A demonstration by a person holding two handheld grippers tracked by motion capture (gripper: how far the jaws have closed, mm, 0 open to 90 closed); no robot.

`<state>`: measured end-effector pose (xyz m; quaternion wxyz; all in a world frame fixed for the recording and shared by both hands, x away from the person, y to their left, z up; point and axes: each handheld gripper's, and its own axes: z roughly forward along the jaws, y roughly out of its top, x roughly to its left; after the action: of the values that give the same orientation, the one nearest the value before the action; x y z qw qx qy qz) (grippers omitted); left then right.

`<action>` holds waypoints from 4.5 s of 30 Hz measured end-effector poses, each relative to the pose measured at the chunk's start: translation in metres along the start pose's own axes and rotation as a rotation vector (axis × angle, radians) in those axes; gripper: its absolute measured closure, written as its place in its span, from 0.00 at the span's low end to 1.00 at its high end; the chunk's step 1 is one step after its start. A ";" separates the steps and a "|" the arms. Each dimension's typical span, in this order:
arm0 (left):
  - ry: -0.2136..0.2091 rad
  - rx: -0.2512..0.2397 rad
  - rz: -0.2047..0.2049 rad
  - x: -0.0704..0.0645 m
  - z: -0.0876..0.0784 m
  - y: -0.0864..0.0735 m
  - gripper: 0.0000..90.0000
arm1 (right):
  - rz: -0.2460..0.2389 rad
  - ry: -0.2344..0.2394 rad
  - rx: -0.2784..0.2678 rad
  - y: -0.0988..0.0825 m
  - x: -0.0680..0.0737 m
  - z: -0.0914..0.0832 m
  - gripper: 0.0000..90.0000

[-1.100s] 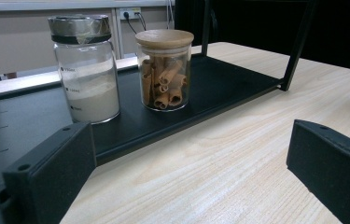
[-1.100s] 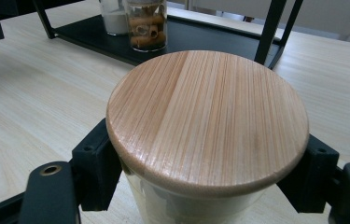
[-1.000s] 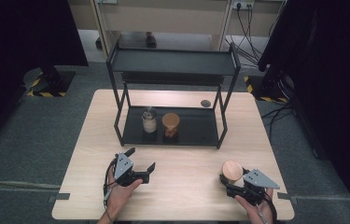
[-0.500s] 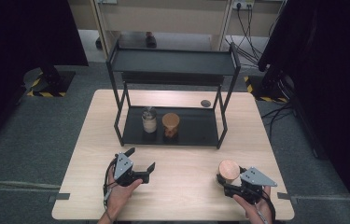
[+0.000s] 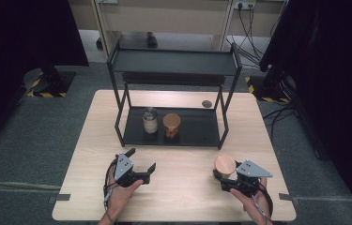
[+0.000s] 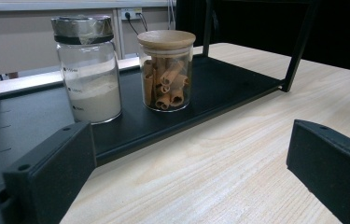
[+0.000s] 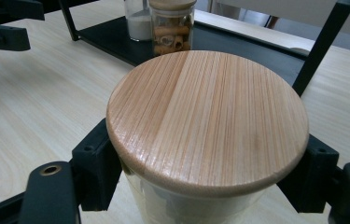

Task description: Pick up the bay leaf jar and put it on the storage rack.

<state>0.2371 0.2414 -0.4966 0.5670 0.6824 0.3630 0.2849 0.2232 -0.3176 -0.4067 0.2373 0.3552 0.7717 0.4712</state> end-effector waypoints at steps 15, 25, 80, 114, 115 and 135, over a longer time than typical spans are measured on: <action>0.001 -0.001 0.001 0.001 0.000 0.000 0.01 | -0.030 0.025 -0.001 0.025 -0.002 0.026 0.29; 0.002 0.000 0.004 0.001 -0.001 0.000 0.01 | -0.039 0.026 0.006 0.036 -0.005 0.037 0.29; 0.001 -0.003 0.005 0.002 -0.001 0.001 0.01 | -0.038 0.000 0.038 0.078 -0.015 0.108 0.29; -0.001 -0.003 0.005 0.003 -0.001 0.001 0.01 | 0.013 -0.069 0.067 0.087 -0.021 0.166 0.29; -0.002 -0.003 0.004 0.003 -0.001 0.001 0.01 | 0.014 -0.072 0.066 0.086 -0.022 0.167 0.29; -0.002 -0.005 0.005 0.003 -0.001 0.001 0.01 | 0.028 -0.100 0.067 0.082 -0.025 0.189 0.29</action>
<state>0.2384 0.2448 -0.4957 0.5683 0.6822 0.3599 0.2863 0.3984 -0.2065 -0.4158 0.2570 0.3968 0.7693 0.4298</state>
